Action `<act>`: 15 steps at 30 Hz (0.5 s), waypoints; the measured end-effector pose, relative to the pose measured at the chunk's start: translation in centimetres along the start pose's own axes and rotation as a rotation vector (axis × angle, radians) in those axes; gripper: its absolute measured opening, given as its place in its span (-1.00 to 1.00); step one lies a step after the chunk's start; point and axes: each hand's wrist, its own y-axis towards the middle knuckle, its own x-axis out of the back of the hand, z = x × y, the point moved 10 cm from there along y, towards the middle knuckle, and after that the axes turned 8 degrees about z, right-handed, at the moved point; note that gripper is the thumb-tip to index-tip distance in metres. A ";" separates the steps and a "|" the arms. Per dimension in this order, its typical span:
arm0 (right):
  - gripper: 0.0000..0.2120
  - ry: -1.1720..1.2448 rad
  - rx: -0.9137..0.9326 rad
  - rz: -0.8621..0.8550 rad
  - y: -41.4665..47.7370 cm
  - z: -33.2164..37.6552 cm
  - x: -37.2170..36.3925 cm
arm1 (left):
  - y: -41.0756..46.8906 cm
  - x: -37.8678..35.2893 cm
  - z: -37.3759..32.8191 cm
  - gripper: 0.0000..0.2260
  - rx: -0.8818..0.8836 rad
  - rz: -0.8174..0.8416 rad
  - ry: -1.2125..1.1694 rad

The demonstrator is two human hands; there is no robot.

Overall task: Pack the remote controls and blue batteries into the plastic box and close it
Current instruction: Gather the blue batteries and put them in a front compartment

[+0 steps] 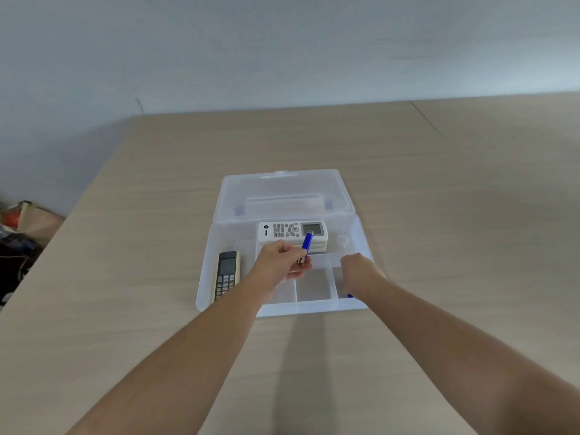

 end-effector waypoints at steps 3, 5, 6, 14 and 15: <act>-0.77 0.071 -0.009 -0.094 -0.5 -1.0 1.7 | 0.3 -1.1 0.3 -0.89 0.037 0.040 -0.005; -0.86 0.190 0.019 -0.192 -1.3 -1.9 3.4 | 0.7 -2.3 0.2 -0.84 0.038 0.089 0.038; -0.83 0.258 0.022 -0.238 -1.9 -2.8 4.2 | 0.8 -2.9 0.1 -0.85 0.038 0.105 0.033; -0.90 0.832 0.008 -0.270 -3.2 -8.8 2.7 | 2.4 -7.5 -0.6 -0.93 0.071 -0.007 0.510; -0.88 0.891 0.013 -0.242 -3.2 -9.0 2.1 | 2.8 -8.4 -0.5 -0.89 0.072 -0.014 0.671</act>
